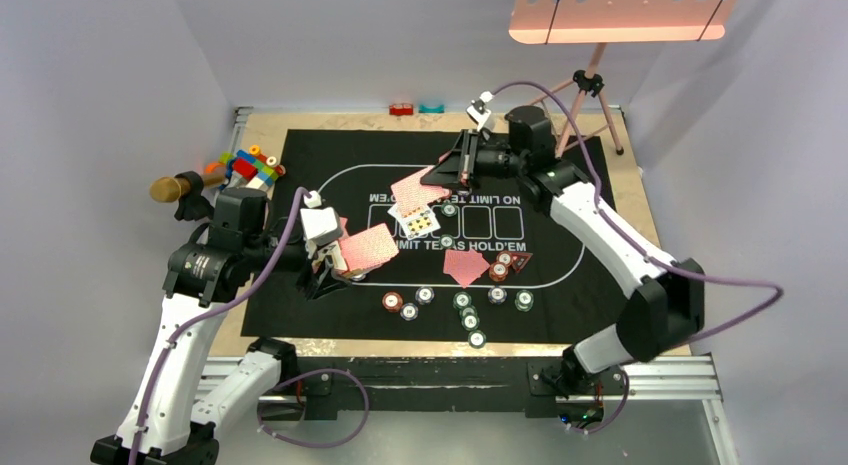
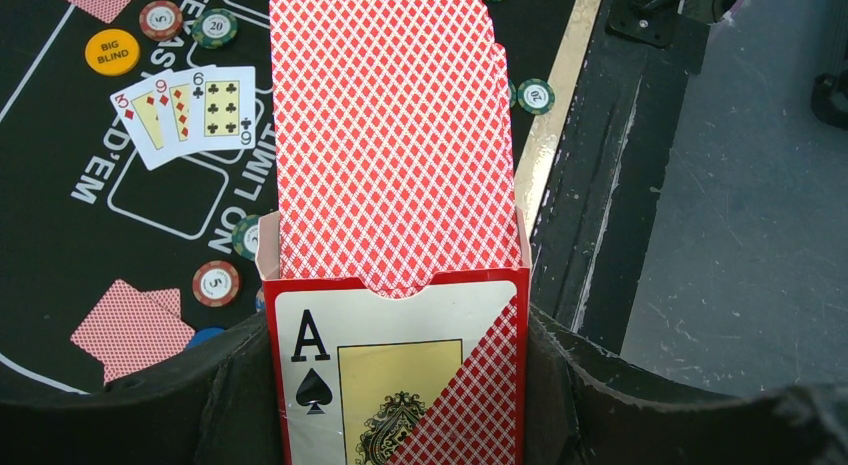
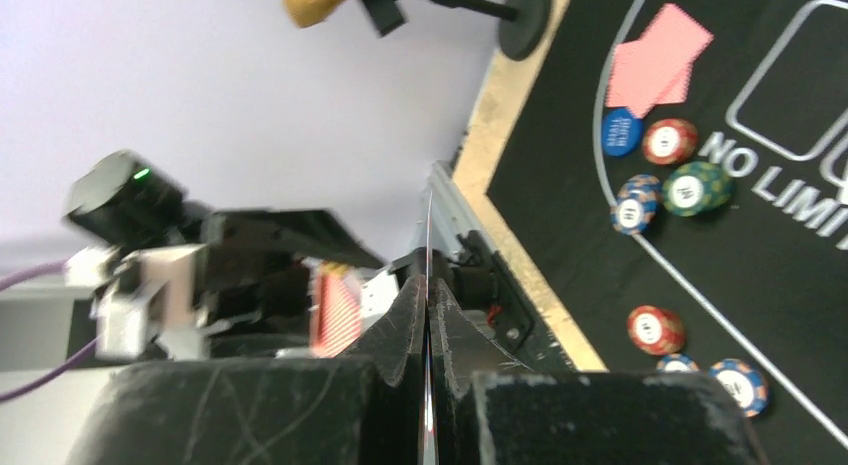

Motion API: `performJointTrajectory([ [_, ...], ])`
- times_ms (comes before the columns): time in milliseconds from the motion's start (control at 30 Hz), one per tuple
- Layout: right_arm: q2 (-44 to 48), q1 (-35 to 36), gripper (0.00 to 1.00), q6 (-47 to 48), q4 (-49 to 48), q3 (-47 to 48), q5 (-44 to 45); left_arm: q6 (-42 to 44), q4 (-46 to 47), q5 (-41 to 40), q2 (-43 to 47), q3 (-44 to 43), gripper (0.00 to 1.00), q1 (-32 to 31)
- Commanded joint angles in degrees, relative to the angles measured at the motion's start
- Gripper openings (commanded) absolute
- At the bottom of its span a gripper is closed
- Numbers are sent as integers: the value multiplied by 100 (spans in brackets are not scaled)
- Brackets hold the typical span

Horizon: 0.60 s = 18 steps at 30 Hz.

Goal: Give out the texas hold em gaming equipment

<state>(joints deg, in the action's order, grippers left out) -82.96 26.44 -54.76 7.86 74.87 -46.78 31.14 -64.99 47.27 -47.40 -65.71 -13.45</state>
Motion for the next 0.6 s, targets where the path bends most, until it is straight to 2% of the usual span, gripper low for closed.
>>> performJointTrajectory([
  [0,-804,-29,0,435,6,62,576,97,127,184,36,-20,0,45],
  [200,-2005,-27,0,742,-363,-61,949,103,108,187,30,-34,0,45],
  [367,-2621,28,0,555,-1136,-195,815,112,94,204,42,-4,0,45],
  [567,-3108,131,0,727,-813,195,1013,109,98,195,23,3,0,45],
])
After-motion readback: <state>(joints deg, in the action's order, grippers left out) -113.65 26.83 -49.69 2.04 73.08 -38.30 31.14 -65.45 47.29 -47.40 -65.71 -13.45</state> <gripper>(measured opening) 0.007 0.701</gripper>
